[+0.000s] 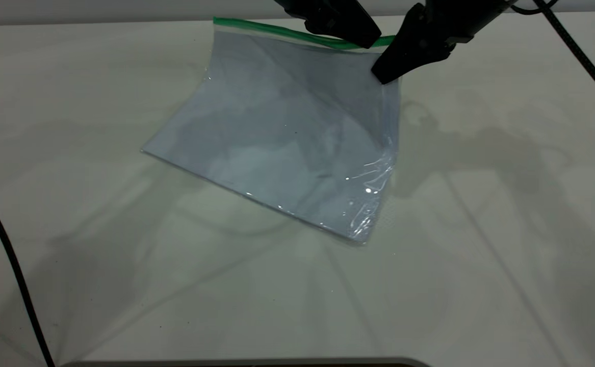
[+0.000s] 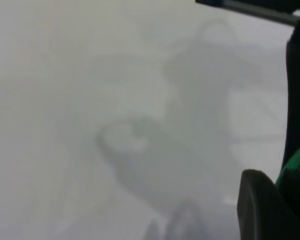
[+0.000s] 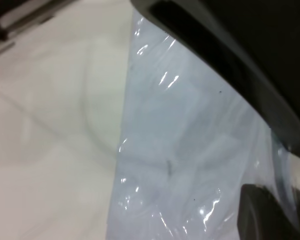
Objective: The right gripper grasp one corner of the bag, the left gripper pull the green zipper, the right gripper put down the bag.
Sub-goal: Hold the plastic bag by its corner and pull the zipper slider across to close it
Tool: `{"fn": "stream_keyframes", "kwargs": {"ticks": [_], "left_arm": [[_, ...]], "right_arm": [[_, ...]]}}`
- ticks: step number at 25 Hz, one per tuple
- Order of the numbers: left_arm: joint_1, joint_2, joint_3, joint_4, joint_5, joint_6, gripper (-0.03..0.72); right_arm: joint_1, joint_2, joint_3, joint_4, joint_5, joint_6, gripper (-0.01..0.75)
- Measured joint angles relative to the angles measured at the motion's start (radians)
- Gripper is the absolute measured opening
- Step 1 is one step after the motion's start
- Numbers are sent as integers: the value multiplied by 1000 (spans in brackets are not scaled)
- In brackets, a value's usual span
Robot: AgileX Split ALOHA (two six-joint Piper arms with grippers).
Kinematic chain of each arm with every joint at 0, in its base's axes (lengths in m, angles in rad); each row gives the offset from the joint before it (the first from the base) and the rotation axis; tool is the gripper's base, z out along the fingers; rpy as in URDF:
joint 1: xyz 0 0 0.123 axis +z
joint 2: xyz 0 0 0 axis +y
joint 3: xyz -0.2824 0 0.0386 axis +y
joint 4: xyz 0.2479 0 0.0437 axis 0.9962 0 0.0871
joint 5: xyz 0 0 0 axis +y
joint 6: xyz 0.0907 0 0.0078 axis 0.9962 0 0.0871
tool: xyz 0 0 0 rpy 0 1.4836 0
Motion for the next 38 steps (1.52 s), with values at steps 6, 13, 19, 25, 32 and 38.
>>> {"fn": "stream_keyframes", "kwargs": {"ticks": [6, 13, 19, 25, 32, 38], "left_arm": [[-1, 0, 0, 0, -11, 20, 78], [-4, 0, 0, -6, -38, 48, 65], [-8, 0, 0, -6, -63, 52, 65], [-2, 1, 0, -3, -70, 52, 65], [37, 1, 0, 5, -71, 52, 65], [77, 2, 0, 34, -73, 52, 65]], "right_arm": [[-19, 0, 0, 4, 10, 0, 33], [-46, 0, -1, 12, 24, -1, 33], [-76, 0, -2, 19, 47, -8, 33], [-101, 0, -2, 28, 68, -8, 33], [-125, 0, -9, 35, 75, -15, 33], [-147, 0, -9, 35, 77, -16, 33]]}}
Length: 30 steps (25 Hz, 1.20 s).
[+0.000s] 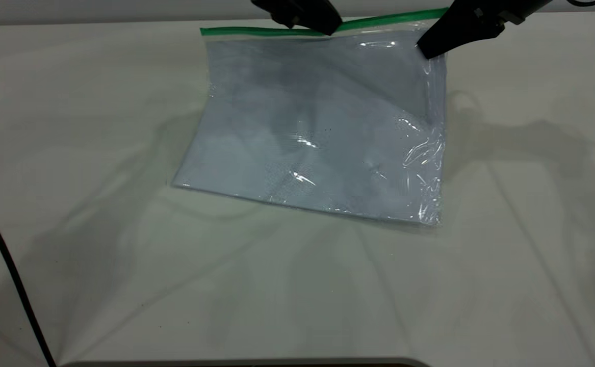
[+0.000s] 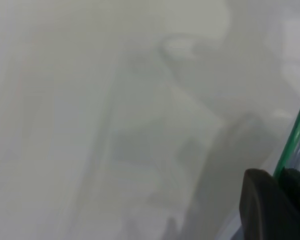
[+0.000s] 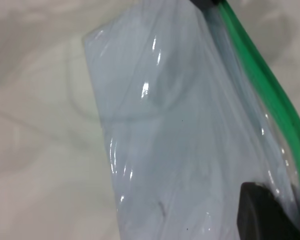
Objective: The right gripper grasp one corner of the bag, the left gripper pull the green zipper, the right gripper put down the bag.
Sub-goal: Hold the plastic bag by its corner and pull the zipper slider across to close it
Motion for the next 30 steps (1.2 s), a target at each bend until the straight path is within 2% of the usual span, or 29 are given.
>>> {"fn": "stream_keyframes", "kwargs": {"ticks": [9, 18, 30], "left_arm": [[65, 7, 0, 32, 6, -29, 66], [124, 7, 0, 180, 9, -131, 66], [206, 7, 0, 202, 8, -142, 66]], "right_arm": [[-9, 0, 0, -1, -2, -1, 33], [-11, 0, 0, -4, -5, -1, 33], [-11, 0, 0, -4, -7, -2, 33]]}}
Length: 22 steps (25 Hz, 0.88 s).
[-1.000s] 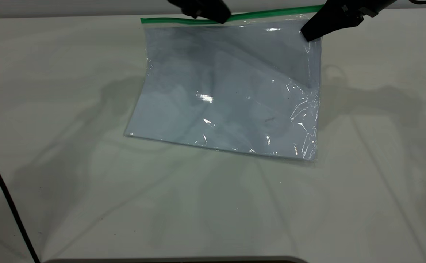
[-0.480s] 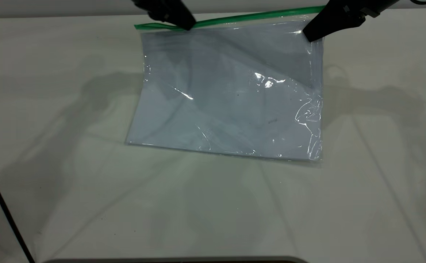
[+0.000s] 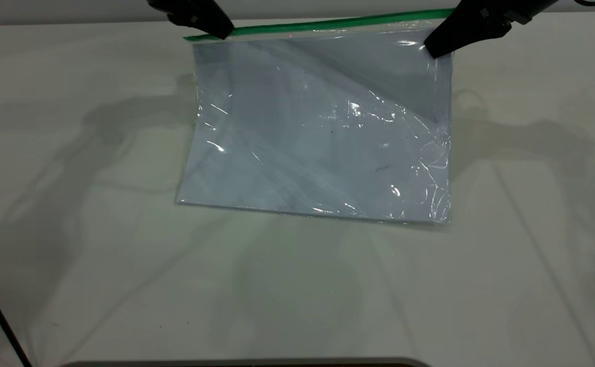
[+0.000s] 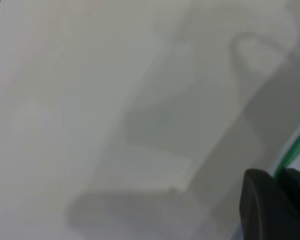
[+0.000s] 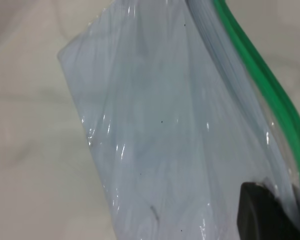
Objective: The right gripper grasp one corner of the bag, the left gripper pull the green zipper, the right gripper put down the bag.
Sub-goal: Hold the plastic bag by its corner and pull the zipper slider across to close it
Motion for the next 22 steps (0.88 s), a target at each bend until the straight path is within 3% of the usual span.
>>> {"fn": "stream_keyframes", "kwargs": {"ticks": [7, 22], "left_arm": [[35, 0, 0, 9, -5, -2, 66], [36, 0, 0, 13, -11, -4, 68]], "right_arm": [[-1, 0, 0, -5, -2, 0, 33], [-7, 0, 0, -9, -2, -1, 33]]}}
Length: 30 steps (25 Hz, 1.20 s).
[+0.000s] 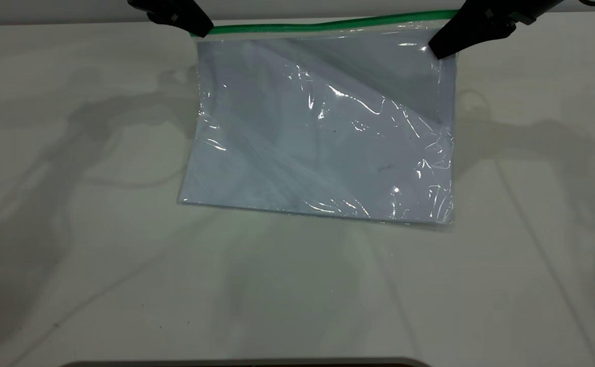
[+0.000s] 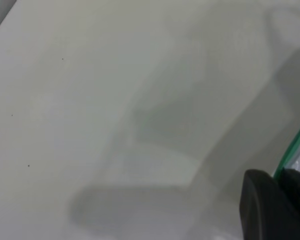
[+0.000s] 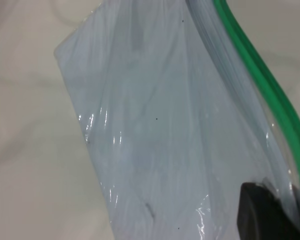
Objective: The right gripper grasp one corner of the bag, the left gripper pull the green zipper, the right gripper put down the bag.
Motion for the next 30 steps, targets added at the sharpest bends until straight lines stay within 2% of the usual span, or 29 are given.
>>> {"fn": "stream_keyframes", "kwargs": {"ticks": [4, 7, 12, 14, 16, 20, 25, 27, 30], "left_arm": [[0, 0, 0, -18, -3, -12, 103], [2, -7, 0, -47, -14, -18, 202], [4, -52, 0, -94, -3, -22, 430], [4, -84, 0, -97, 21, -23, 481], [4, -124, 0, -98, 52, -35, 501], [4, -239, 0, -89, 119, -122, 511], [4, -451, 0, -5, 221, -303, 511], [4, -545, 0, 72, 252, -416, 512], [4, -688, 0, 234, 307, -634, 512]], "right_arm": [[0, 0, 0, 11, -37, -1, 55], [-1, 0, 0, 12, -73, -1, 141], [-4, -1, 0, -7, -109, 2, 456], [-4, -12, 0, -23, -138, 26, 557], [-4, -45, 1, -54, -167, 54, 614], [-4, -181, 1, -141, -169, 154, 605], [-4, -447, 2, -309, -100, 434, 560], [-4, -577, 2, -410, -50, 589, 557], [-4, -741, 2, -561, 100, 827, 556]]}}
